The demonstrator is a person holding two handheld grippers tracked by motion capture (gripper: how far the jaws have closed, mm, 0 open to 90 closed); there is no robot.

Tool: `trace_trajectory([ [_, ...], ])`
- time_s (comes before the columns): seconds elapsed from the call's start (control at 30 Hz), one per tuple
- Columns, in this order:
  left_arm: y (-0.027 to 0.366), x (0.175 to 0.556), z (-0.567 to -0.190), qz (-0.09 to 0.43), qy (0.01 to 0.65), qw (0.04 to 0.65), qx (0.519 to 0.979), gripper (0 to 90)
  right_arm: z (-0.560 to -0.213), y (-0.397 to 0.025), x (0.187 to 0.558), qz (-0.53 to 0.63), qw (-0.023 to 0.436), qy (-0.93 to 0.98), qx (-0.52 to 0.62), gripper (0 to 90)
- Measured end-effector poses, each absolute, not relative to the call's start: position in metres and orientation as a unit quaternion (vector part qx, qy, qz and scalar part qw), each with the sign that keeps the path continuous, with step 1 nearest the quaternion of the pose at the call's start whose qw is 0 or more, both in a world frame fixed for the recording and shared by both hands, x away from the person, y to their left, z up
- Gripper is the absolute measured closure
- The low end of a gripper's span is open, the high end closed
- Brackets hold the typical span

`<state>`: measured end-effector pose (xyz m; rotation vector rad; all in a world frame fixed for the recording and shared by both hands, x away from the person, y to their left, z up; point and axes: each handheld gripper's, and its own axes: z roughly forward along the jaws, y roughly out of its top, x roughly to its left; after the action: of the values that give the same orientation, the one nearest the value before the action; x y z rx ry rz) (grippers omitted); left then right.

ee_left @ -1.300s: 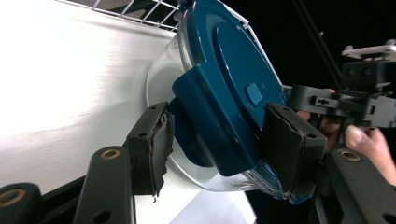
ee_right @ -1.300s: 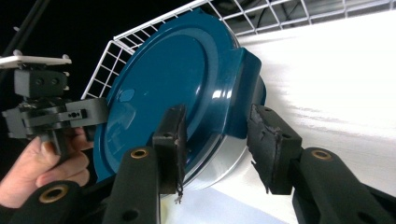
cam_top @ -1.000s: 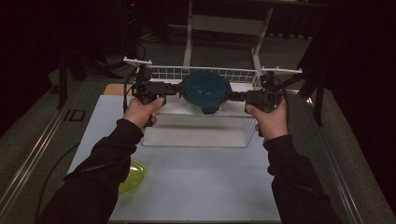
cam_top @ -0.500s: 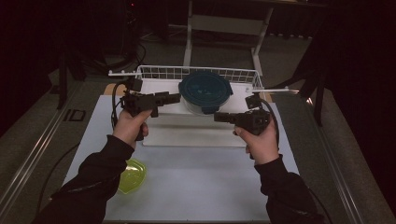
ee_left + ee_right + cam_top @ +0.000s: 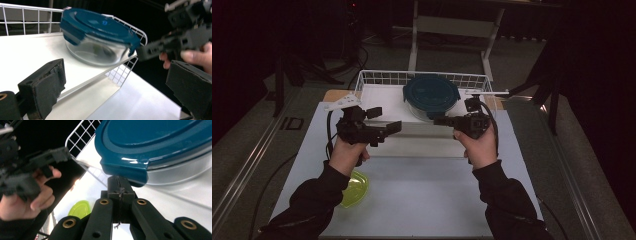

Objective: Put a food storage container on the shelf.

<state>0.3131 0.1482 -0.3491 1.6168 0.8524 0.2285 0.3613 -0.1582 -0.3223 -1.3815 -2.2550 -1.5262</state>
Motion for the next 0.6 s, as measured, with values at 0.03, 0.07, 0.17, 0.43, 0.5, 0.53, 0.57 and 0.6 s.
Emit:
trace_trajectory([
  [0.03,0.148,0.313,-0.349,0.099,0.368,0.605,0.699,2.1,-0.322,-0.158,0.361,-0.499,0.044,-0.738,-0.452,90.0],
  [0.07,0.146,0.311,-0.351,0.101,0.366,0.604,0.701,2.1,-0.322,-0.157,0.363,-0.499,0.043,-0.738,-0.453,90.0],
  [0.17,0.142,0.308,-0.355,0.105,0.358,0.601,0.707,2.1,-0.322,-0.154,0.369,-0.498,0.04,-0.736,-0.458,90.0],
  [0.43,0.137,0.3,-0.364,0.111,0.348,0.597,0.715,2.1,-0.329,-0.152,0.379,-0.491,0.046,-0.735,-0.465,90.0],
  [0.5,0.138,0.296,-0.366,0.114,0.345,0.597,0.715,2.1,-0.328,-0.151,0.379,-0.491,0.045,-0.736,-0.465,90.0],
  [0.53,0.138,0.295,-0.366,0.116,0.343,0.597,0.716,2.1,-0.327,-0.15,0.378,-0.492,0.042,-0.737,-0.461,89.9],
  [0.57,0.138,0.293,-0.367,0.118,0.341,0.598,0.716,2.1,-0.327,-0.15,0.378,-0.494,0.043,-0.737,-0.459,89.8],
  [0.6,0.138,0.291,-0.367,0.123,0.338,0.598,0.716,2.1,-0.327,-0.15,0.376,-0.496,0.045,-0.738,-0.456,89.4],
])
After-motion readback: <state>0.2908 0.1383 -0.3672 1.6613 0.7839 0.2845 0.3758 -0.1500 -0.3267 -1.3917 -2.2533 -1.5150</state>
